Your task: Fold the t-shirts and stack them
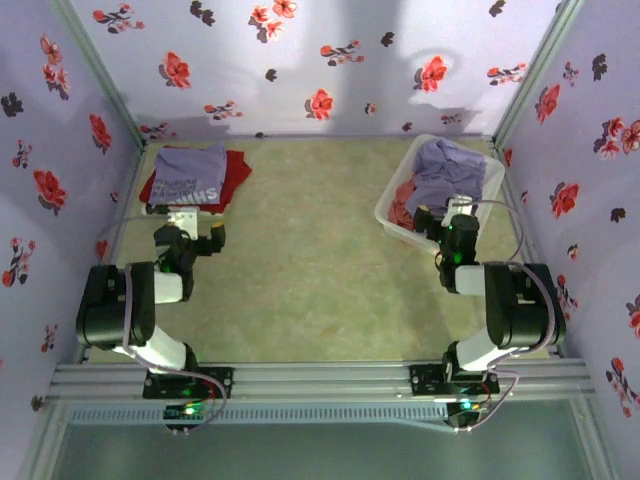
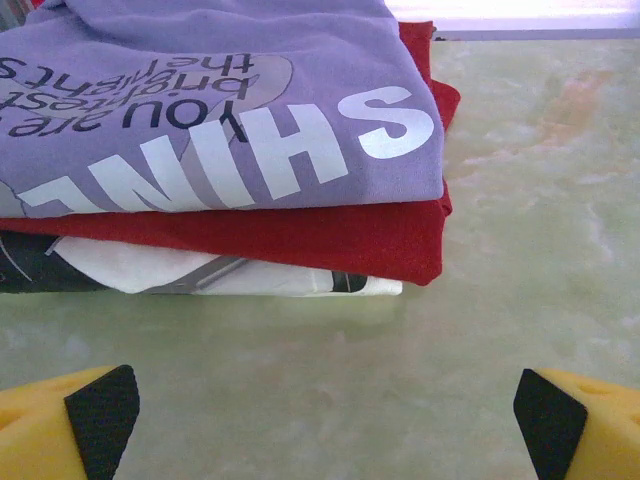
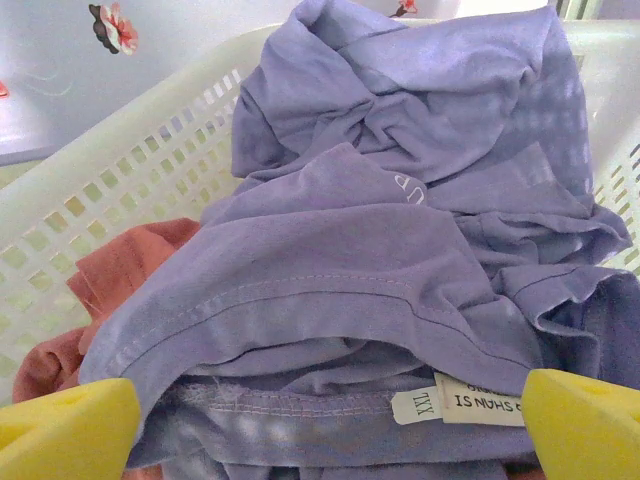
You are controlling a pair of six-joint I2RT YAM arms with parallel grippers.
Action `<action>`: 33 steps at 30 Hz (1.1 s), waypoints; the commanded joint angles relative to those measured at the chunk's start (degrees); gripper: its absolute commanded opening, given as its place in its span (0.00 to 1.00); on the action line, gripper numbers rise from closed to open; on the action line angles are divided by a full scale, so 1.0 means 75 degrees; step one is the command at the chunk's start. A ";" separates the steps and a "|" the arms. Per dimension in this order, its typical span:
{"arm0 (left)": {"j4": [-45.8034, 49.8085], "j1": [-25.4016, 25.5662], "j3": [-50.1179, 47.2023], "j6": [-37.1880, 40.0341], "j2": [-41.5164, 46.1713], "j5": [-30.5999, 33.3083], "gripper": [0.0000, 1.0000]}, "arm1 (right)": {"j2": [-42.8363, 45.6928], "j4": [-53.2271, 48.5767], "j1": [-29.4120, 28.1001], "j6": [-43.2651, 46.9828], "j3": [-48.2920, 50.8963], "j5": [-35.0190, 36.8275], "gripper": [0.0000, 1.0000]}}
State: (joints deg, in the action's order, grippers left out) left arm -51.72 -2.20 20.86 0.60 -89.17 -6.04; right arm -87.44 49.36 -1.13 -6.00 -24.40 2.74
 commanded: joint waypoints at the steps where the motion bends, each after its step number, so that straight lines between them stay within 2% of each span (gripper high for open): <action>1: 0.0113 0.0008 0.0189 -0.0043 0.0132 0.0345 1.00 | -0.0121 -0.0436 0.0156 0.0114 0.0079 0.0490 0.99; 4: 0.0191 0.0003 0.0241 -0.0199 0.0123 0.0795 0.99 | -0.0119 -0.0448 0.0150 0.0119 0.0086 0.0488 0.99; 26: 0.0219 0.0096 0.0168 -0.0116 0.0333 0.0913 0.99 | 0.0025 -0.0561 0.0150 0.0122 0.0060 0.0505 0.99; 29: 0.0914 0.0191 0.0216 -0.0086 0.1097 0.1120 0.99 | 0.0670 -0.1705 0.0082 0.0104 -0.0279 0.0674 0.99; 31: 0.2033 0.0264 0.0530 -0.0067 0.1724 0.1176 0.99 | 0.1225 -0.2978 -0.0073 -0.0109 -0.0589 0.1138 0.99; 33: 0.3131 0.0332 0.0945 -0.0031 0.2181 0.1192 0.99 | 0.1781 -0.3287 -0.0248 -0.0121 -0.0422 0.1508 0.99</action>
State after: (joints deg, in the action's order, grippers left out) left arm -39.16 -0.54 23.49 -0.03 -77.41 1.23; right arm -79.46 34.39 -1.76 -6.07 -26.52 7.14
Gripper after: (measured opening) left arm 0.994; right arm 0.993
